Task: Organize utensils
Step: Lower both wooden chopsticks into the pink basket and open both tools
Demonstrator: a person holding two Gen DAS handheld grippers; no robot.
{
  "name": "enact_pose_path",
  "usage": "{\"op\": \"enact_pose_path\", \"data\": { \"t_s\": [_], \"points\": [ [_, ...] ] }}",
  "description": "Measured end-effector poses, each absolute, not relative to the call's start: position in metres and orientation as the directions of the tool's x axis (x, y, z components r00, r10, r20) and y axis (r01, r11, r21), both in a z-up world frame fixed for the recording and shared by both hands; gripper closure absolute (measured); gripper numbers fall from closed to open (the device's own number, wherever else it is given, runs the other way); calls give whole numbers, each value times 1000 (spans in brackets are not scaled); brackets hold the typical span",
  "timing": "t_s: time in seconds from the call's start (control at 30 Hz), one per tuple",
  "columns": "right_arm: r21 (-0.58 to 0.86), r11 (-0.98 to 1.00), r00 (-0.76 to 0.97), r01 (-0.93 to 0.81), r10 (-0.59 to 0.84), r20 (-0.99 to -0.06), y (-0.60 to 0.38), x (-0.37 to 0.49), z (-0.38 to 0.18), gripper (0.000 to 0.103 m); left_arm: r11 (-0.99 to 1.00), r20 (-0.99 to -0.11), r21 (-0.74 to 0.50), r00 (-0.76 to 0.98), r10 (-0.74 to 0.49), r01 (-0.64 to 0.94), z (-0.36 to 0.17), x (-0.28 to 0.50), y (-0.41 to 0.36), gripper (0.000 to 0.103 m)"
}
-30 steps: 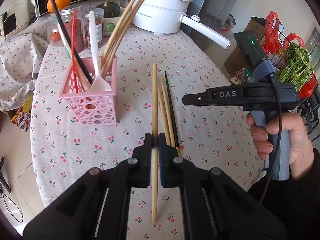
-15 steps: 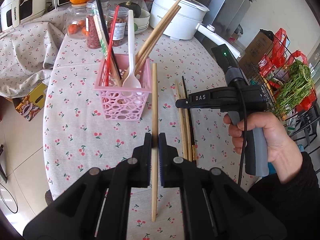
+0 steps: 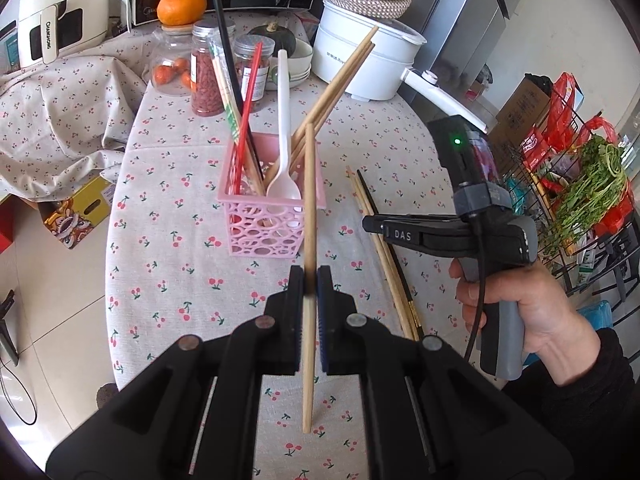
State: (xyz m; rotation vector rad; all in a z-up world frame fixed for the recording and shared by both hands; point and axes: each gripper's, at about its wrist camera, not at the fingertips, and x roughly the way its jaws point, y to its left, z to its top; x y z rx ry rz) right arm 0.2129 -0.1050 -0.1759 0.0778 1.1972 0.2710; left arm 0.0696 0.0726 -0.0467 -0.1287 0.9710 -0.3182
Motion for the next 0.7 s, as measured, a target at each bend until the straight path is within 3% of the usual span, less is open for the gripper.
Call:
{"op": "enact_pose_path", "data": {
  "t_s": [0.37, 0.7],
  "points": [
    [285, 925, 591, -251, 380, -712, -134, 153, -91, 96, 942, -668, -260, 666, -333, 210, -6, 54, 85, 96],
    [308, 902, 676, -302, 430, -598, -139, 129, -42, 96, 941, -532, -267, 782, -324, 208, 28, 48, 93, 96]
  ]
}}
